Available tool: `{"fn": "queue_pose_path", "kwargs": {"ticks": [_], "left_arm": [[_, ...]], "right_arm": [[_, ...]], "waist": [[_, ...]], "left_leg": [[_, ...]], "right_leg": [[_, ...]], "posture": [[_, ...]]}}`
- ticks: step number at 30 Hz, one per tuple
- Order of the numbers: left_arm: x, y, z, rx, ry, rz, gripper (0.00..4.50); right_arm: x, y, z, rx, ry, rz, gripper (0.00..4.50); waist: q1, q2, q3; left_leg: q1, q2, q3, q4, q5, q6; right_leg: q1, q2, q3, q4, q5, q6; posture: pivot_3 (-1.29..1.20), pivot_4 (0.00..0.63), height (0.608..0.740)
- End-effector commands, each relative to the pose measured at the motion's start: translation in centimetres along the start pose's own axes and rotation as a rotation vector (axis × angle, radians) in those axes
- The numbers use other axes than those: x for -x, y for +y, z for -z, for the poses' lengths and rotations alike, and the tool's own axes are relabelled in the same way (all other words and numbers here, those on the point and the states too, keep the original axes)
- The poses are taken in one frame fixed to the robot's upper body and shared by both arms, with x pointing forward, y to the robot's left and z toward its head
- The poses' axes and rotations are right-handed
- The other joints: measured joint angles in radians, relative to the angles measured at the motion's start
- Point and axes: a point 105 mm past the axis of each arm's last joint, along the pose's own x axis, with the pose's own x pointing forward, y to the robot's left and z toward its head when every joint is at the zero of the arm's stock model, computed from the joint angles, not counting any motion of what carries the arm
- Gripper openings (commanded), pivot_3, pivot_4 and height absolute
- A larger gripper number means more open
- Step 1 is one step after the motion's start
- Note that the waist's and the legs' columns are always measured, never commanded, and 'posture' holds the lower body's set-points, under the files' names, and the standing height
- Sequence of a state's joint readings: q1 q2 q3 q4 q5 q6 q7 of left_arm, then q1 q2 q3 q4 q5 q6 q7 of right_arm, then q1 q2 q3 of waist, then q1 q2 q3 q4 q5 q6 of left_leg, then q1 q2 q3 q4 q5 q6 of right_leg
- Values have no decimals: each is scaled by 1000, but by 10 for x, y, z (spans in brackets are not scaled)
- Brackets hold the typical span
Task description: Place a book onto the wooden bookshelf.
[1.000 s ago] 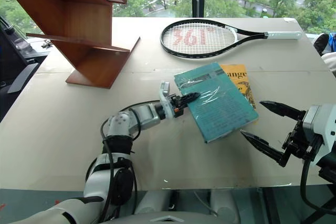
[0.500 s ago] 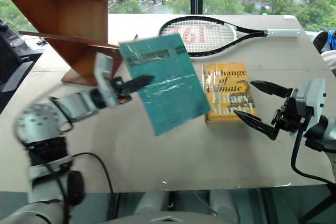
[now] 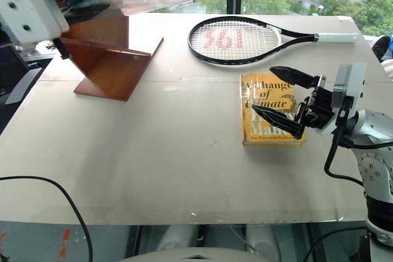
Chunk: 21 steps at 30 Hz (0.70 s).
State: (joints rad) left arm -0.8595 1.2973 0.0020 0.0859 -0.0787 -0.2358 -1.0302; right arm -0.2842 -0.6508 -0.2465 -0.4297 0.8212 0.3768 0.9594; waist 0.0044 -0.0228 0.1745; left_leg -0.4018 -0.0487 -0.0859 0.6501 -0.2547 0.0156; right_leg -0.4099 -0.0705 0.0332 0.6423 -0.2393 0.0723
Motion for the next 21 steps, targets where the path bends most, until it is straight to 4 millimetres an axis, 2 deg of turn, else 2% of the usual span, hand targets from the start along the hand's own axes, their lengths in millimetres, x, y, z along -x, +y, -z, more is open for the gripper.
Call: {"fn": "queue_pose_path", "kwargs": {"ticks": [1, 5, 8, 14, 16, 18, 19, 21], "left_arm": [[20, 12, 27, -83, 132, 32, 73], [28, 2, 75, -89, 307, 111, 73], [25, -6, 99, -26, 381, 161, 73], [18, -6, 119, 28, 460, 196, 73], [15, -7, 120, 21, 446, 202, 73], [13, -8, 117, 36, 408, 194, 831], [12, -7, 115, 50, 379, 180, 1058], [15, -8, 109, 56, 329, 187, 2005]], "right_arm": [[-3, 0, -7, 44, -37, -18, 4500], [-7, 0, -4, 48, -49, -18, 4500], [-8, 2, -4, 52, -49, -16, 4500], [-3, 6, -10, 68, -50, 8, 4500], [-3, 7, -11, 69, -56, 11, 4500], [-4, 8, -12, 68, -64, 9, 4500], [-4, 9, -12, 67, -68, 9, 4500], [-5, 9, -13, 66, -77, 8, 4500]], "waist": [[-12, 0, 0], [-22, 0, 0], [-24, -1, 0], [-24, -3, 1], [-38, -3, 1], [-49, -3, 1], [-51, -3, 1], [-50, -3, 1]], "left_leg": [[0, 0, 0, 0, 0, 0], [0, -1, 0, 1, -2, 3], [1, -1, 1, 2, -2, 4], [0, -2, -1, 5, -2, 5], [1, -1, -2, 5, -2, 5], [3, -1, -1, 5, -2, 5], [4, -1, -1, 5, -2, 5], [4, -1, -1, 5, -2, 5]], "right_leg": [[0, 0, 0, 0, 0, 0], [0, 0, -1, 3, 0, 0], [0, 1, -2, 6, 0, 1], [1, 0, -5, 7, 0, 1], [0, 0, -5, 10, 0, 1], [0, 0, -5, 12, 0, 1], [0, 0, -5, 13, -1, 1], [-1, 0, -5, 15, -1, 1]], "posture": [[0, 150, 740], [0, 150, 740], [0, 150, 740], [0, 150, 740], [0, 150, 740], [0, 150, 740], [0, 150, 740], [0, 150, 740]]}}
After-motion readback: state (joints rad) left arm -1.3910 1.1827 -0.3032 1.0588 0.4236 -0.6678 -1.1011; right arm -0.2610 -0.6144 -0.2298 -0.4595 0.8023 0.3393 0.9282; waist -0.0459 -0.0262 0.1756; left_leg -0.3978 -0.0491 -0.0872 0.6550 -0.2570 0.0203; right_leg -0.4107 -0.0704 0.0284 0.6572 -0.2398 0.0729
